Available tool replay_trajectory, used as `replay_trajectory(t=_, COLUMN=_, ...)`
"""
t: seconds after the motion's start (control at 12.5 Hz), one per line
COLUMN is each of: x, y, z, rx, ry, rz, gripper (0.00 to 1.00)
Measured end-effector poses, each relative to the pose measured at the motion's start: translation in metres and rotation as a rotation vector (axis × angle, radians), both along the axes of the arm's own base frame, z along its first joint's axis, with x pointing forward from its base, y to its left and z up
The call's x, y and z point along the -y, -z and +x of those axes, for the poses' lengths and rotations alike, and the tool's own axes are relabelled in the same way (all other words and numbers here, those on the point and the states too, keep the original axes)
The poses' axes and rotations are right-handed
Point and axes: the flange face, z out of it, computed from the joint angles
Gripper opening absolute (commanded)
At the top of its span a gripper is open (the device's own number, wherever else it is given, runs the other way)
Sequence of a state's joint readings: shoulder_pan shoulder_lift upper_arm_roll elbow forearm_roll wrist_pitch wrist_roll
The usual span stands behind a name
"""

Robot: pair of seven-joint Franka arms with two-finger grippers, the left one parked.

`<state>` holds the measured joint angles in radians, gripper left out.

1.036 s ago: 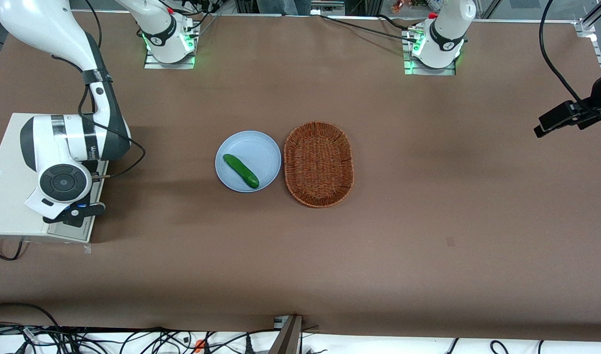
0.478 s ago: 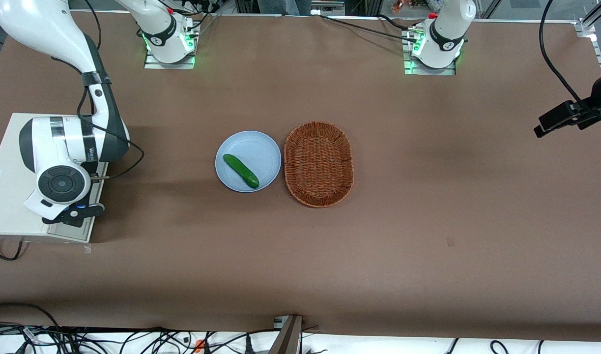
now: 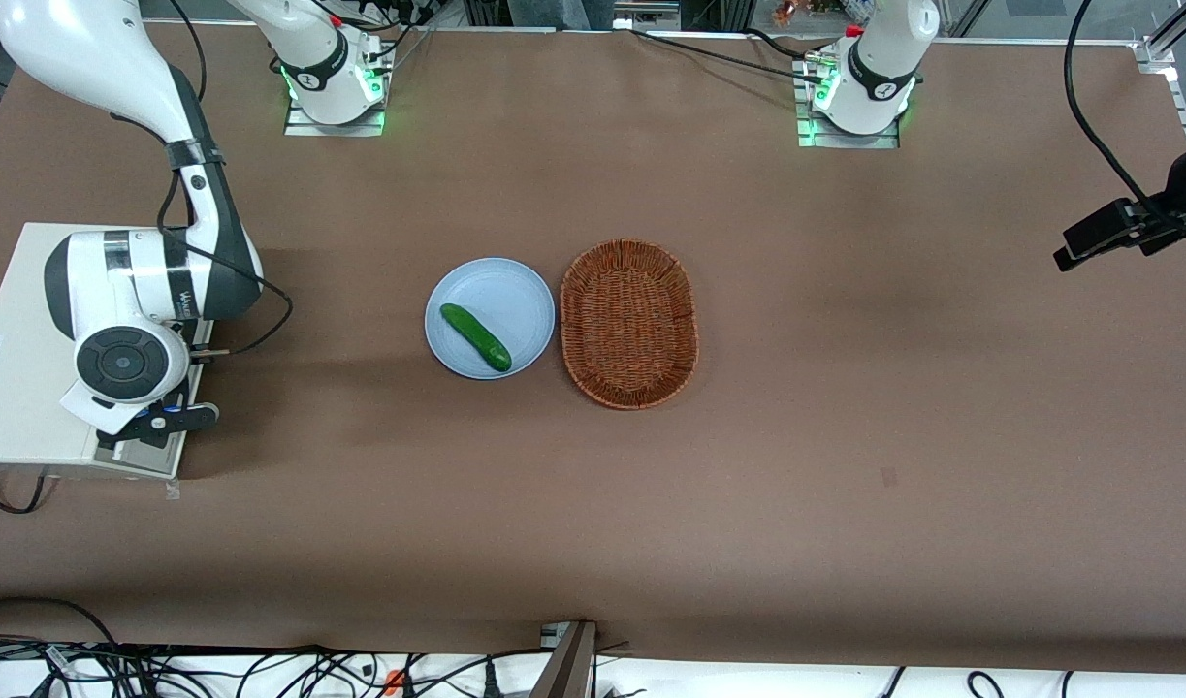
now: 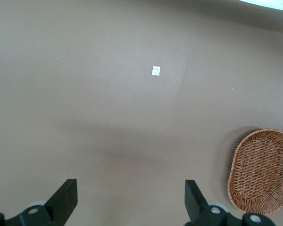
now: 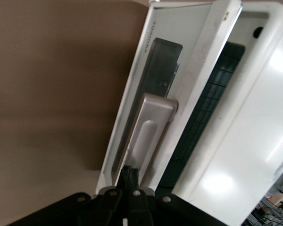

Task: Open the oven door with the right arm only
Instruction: 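Close the right gripper on the silver handle, then pull the handle outward and down, swinging the glass door open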

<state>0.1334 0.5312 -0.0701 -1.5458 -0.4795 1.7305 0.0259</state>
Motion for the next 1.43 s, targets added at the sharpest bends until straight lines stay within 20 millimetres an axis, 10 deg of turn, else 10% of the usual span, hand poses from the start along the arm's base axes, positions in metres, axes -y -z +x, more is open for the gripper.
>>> replay_trajectory(t=0.8, x=-0.052, y=0.072, z=0.006, rx=0.029, ry=0.084, rz=0.211, gripper=0.00)
replay_trajectory(t=1.43, x=-0.052, y=0.126, z=0.006, rx=0.012, ry=0.147, rz=0.291, gripper=0.00)
